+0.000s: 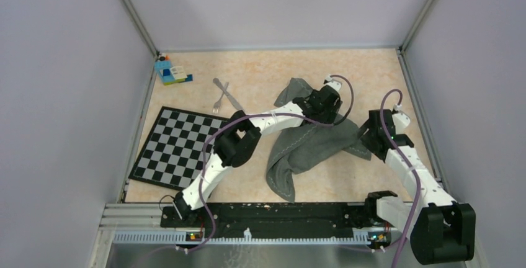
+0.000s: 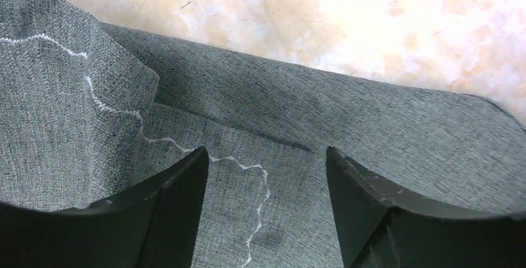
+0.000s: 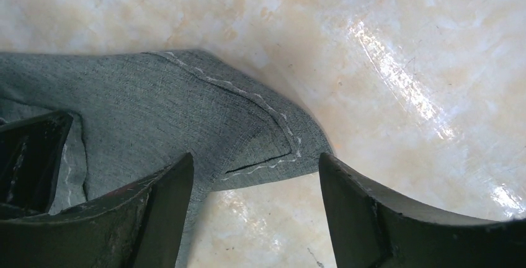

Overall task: Fold the napkin into a case and place the utensils inside
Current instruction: Pick up the crumpled napkin from the center of the board.

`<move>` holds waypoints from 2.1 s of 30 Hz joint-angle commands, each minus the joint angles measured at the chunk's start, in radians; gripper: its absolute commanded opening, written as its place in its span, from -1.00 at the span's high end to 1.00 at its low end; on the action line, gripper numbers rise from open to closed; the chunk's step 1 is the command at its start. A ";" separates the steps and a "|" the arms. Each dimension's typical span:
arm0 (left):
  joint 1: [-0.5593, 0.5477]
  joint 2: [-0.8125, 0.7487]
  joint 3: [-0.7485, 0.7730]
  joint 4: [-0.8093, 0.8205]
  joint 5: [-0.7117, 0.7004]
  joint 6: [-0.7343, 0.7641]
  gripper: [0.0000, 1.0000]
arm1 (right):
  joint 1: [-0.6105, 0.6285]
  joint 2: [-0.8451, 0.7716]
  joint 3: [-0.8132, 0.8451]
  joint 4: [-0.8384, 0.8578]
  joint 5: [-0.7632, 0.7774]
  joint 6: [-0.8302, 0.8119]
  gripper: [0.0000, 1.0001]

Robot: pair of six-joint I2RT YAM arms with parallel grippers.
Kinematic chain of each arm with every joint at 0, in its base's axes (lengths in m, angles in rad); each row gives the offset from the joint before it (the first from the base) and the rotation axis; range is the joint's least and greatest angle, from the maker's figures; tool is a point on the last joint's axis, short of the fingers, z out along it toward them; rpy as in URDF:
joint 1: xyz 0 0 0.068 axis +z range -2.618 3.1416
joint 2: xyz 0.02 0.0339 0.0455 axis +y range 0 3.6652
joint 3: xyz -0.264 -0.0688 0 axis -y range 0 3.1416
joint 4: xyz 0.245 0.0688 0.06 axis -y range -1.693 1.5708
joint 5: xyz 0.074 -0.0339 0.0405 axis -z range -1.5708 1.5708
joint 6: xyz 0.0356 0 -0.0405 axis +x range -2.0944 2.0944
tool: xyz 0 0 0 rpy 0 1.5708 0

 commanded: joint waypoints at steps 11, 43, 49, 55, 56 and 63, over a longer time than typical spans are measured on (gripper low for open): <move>-0.044 0.006 -0.027 -0.091 -0.097 -0.075 -0.42 | -0.002 -0.014 0.022 0.004 -0.010 -0.045 -0.45; 0.376 -1.108 -0.953 -0.039 0.082 -0.137 1.00 | 0.596 0.344 0.156 0.176 -0.720 -0.387 -0.03; 0.429 -1.191 -0.953 -0.148 -0.003 -0.164 1.00 | 0.420 0.368 0.332 0.178 -0.503 -0.351 -0.42; 0.438 -1.210 -0.955 -0.223 -0.017 -0.208 1.00 | 0.332 0.689 0.639 0.224 -0.414 -0.426 -0.46; 0.439 -1.221 -0.953 -0.242 -0.032 -0.217 1.00 | 0.332 0.747 0.685 0.229 -0.423 -0.442 -0.43; 0.441 -1.298 -0.989 -0.243 0.001 -0.231 1.00 | 0.345 1.007 0.826 0.253 -0.517 -0.574 -0.33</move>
